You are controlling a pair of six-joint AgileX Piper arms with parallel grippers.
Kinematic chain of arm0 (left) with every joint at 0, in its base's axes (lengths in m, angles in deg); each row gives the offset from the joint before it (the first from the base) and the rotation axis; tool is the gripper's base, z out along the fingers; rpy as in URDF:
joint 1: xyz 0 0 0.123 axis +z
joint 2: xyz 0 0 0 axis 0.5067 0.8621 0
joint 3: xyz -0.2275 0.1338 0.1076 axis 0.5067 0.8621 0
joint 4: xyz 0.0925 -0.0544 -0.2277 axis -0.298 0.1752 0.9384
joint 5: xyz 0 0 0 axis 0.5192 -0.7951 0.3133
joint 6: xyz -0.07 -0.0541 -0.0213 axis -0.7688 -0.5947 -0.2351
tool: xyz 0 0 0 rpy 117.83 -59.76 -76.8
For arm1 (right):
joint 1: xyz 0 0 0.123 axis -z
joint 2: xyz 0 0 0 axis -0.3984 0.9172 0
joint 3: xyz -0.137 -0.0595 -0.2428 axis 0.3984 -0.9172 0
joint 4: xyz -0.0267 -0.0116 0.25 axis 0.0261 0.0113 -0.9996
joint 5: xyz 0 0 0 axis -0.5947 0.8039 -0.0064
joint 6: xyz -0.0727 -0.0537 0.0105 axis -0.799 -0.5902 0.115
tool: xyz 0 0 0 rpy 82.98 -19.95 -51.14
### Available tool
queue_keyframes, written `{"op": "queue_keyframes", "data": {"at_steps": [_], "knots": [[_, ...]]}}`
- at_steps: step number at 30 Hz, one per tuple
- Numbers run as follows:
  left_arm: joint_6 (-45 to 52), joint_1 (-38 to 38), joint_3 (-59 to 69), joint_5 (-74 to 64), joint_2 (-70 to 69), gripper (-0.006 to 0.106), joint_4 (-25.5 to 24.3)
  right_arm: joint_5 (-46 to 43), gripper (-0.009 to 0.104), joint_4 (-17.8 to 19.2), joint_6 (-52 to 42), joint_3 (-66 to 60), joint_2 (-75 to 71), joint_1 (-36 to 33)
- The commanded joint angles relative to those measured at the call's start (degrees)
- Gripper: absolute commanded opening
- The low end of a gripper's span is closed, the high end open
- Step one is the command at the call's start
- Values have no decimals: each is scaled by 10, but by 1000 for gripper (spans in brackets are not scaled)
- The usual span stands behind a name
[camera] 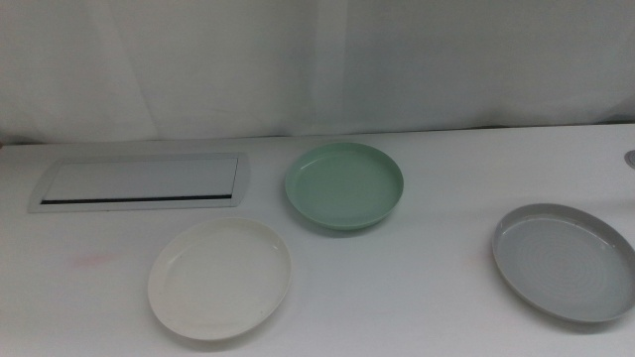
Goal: Stack the three bowls on top of each other.
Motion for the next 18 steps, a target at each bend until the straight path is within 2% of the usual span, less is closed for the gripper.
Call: {"op": "queue_keyframes", "data": {"at_steps": [1,11,13,15,16,17,18], "knots": [[-10,1,23,13,-17,-3,3,-7,-2,4,-3,-2,0,3],[-10,1,23,27,-17,-3,3,-10,-2,4,-1,-2,0,3],[-10,1,23,27,-17,1,8,-12,-2,4,-1,-2,0,3],[-36,1,23,28,-16,19,8,-16,-1,3,-1,-2,0,3],[-64,1,23,33,-13,41,8,-17,4,-3,-1,-2,0,3],[-73,1,23,34,-13,73,8,-21,14,-32,0,-2,0,3],[-77,1,23,36,-13,90,8,-23,22,-50,0,-2,0,3]]}}
